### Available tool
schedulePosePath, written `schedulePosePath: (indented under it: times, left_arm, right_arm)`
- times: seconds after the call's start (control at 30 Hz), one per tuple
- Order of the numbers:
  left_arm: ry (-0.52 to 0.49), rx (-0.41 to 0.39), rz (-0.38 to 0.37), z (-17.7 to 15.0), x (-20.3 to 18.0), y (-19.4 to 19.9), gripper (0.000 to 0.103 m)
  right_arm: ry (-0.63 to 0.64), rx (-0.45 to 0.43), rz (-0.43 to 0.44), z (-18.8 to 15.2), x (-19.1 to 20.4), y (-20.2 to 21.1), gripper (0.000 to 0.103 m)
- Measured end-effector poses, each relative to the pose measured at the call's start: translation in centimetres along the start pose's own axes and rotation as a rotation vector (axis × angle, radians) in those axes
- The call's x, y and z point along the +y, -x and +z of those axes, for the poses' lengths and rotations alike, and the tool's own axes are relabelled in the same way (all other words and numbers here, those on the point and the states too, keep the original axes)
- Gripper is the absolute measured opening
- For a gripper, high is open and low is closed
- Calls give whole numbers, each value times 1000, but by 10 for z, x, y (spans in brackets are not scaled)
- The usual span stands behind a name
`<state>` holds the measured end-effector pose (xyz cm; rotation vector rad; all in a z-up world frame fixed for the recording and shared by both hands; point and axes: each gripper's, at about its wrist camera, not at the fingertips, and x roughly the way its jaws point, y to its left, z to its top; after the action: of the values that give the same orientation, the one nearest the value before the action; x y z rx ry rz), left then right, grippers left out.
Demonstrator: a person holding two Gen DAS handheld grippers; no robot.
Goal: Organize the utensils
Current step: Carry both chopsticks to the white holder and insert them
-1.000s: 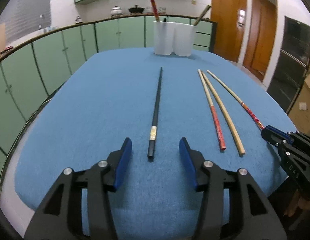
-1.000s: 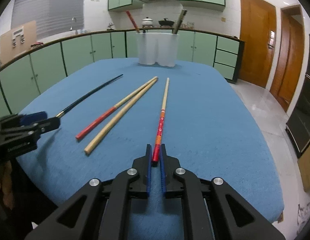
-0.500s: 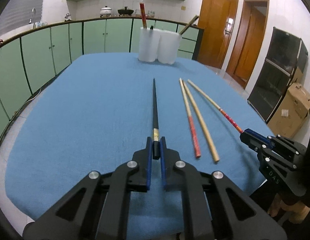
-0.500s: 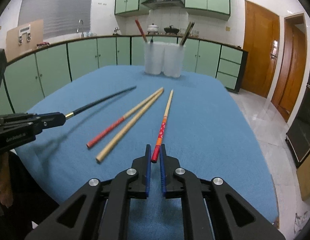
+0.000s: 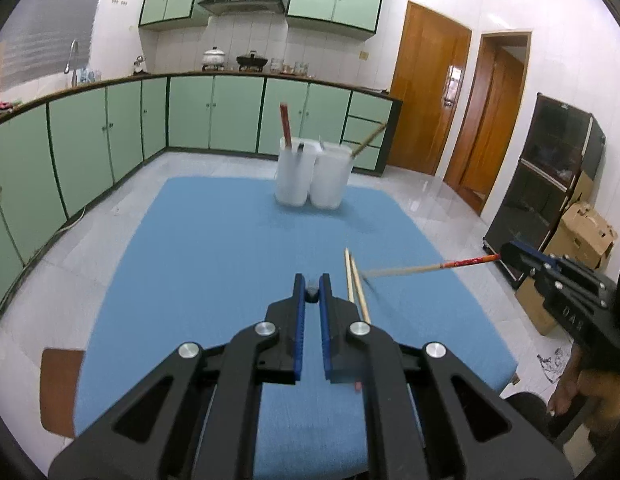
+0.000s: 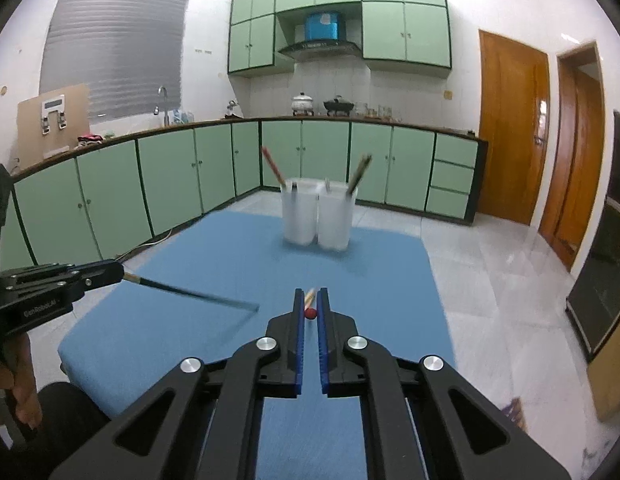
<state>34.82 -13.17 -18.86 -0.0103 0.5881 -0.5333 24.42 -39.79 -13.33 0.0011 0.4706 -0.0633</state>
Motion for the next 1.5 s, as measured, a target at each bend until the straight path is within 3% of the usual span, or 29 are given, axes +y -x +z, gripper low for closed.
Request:
schedulePosePath:
  times: [0.27,0.57,0.83,1.13,1.5]
  left_arm:
    - [-34,28,-57,61,-2,-10,6]
    - [-56,55,-84,113,-1,-21,6]
    - [-111,26,-59,171,-7,-23,6]
    - [-129,-65,-31,241,-19,-20,6]
    - [-121,-122,6,308,-34,-60,6]
  right_arm:
    - [43,97,42,69,-13,-30,6]
    - [39,172,81,117,-19,-46,6]
    - [36,156,84,173,-24,-44,6]
    - [53,119,62,242,-21,-54,6]
    - [41,120,37,292,-27,-96,6]
